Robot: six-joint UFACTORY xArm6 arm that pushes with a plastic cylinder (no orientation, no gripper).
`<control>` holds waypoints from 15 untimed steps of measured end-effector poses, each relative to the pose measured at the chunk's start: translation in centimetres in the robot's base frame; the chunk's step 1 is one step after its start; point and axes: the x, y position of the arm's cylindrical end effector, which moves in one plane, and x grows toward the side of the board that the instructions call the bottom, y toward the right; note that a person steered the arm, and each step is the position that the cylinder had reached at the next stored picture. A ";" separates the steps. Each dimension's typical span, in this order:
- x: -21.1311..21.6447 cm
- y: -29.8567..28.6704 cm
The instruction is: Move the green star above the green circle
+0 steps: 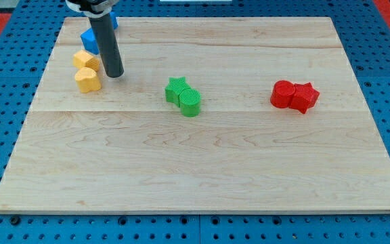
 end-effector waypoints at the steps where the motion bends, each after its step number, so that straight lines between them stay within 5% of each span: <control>1: 0.1 -1.1; 3: 0.8 -2.8; 4: 5.8 1.2; 7: 6.6 10.3; 14: -4.1 13.6; 15: -4.5 24.5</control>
